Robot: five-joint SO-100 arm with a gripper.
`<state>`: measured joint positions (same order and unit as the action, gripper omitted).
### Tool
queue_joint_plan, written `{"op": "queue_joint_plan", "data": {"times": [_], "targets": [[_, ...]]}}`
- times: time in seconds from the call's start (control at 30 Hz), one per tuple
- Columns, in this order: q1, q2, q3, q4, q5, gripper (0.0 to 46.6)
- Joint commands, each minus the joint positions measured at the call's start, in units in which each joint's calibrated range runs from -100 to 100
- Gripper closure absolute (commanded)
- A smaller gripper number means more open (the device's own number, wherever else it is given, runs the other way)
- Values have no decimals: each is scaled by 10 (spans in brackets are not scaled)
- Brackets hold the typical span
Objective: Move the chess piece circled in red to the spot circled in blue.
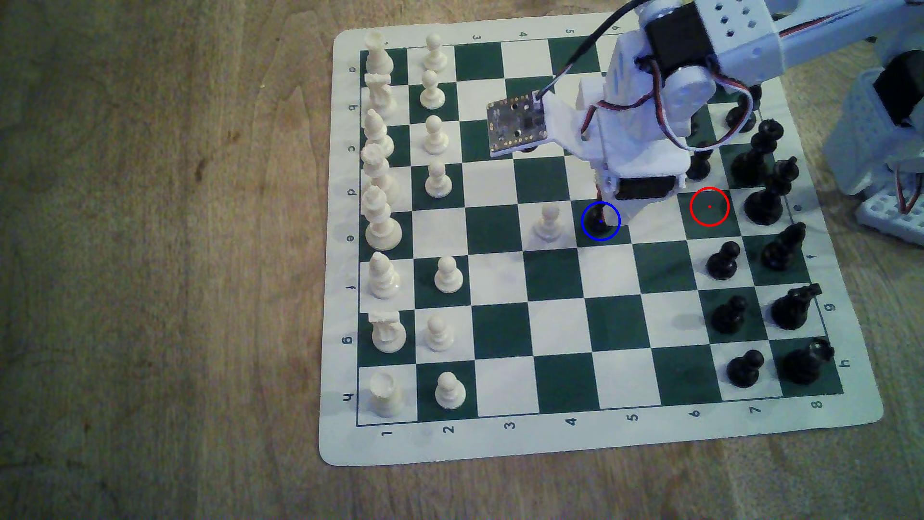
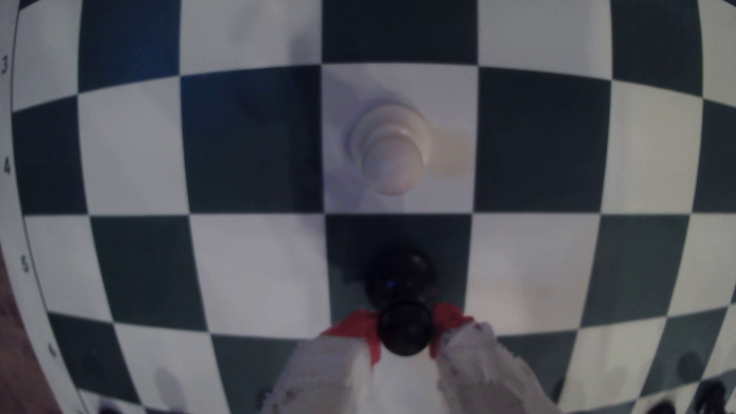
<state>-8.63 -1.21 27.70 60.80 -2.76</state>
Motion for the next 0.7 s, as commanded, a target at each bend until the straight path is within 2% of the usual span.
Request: {"op": "queue_joint_plan", "data": {"times": [0.0,0.07,0.1,0.13,0.27,0.53,0.57,0.67], "targets": [[-2,-14,-56,1,-1,455],[-2,-14,-52,1,-1,437],[-2,-13,-49,-4,-9,362],[-2,-12,-49,-6,-12,319],[1,-18,-49,-13,-23,244],[14,-64,-49,1,-20,182],[20,-92,-49,-1,-18,151],[30,-176,-15,-37,-13,107]]}}
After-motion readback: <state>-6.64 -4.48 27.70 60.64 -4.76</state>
